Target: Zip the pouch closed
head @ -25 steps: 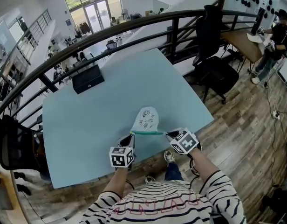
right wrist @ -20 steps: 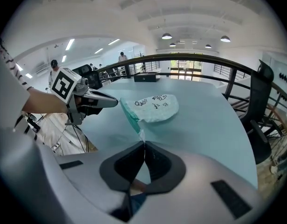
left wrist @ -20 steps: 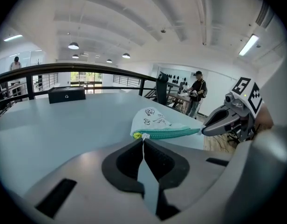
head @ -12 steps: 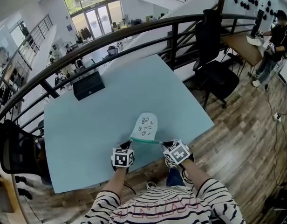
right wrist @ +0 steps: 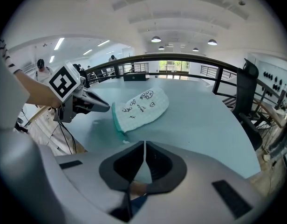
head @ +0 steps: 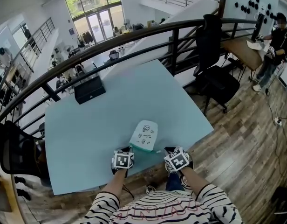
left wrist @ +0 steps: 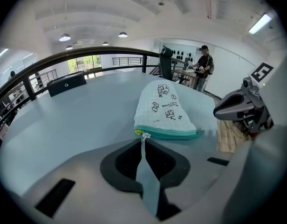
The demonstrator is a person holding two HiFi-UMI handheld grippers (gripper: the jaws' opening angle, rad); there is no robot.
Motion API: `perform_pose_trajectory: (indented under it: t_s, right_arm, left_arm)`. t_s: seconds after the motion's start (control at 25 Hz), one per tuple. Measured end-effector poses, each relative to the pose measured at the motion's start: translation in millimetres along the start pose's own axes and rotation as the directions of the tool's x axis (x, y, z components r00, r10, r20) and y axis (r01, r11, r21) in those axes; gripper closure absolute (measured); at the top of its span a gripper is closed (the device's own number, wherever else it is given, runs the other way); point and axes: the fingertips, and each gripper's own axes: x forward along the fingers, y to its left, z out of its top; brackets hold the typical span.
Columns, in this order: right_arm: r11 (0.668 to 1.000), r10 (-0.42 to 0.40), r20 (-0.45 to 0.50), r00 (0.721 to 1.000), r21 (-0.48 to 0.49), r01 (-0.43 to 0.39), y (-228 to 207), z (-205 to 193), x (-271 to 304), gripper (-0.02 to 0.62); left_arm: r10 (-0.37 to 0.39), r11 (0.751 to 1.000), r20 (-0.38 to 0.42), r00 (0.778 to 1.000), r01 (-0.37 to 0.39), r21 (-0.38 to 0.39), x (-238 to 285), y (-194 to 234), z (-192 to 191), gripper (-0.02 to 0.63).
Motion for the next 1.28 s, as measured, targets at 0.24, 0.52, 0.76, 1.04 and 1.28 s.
perform_pose_trajectory:
  t_s: [0.24,0.52,0.76,1.04,1.28]
  right_arm:
    - [0.999,-0.019,0.031,0.999,0.032,0.018,-3,3,-9,0.563]
    - [0.997,-0.020,0.094,0.995,0.080,0.013,5,15,-21,0.563]
    - [0.993,-0.057,0.176,0.983,0.109,0.038,14,29,-41,0.565]
    - [0.992,-0.081,0.230,0.970,0.116,0.056,26,34,-53,0.565]
    - [0.991,-0.074,0.273,0.959,0.127,0.040,35,38,-63,0.566]
  left_arm:
    - [-0.002,1.000,-0.006,1.000,0.002,-0.012,-3,-1,-6,0.577]
    - [0.023,0.999,0.011,1.000,-0.023,-0.030,-16,6,-14,0.534]
    - [0.055,0.998,0.115,0.992,-0.051,-0.036,-44,10,-1,0.534]
    - [0.078,0.997,0.246,0.966,-0.073,-0.030,-77,10,16,0.534]
    - [0.033,0.999,0.348,0.937,-0.031,-0.012,-100,-7,29,0.565]
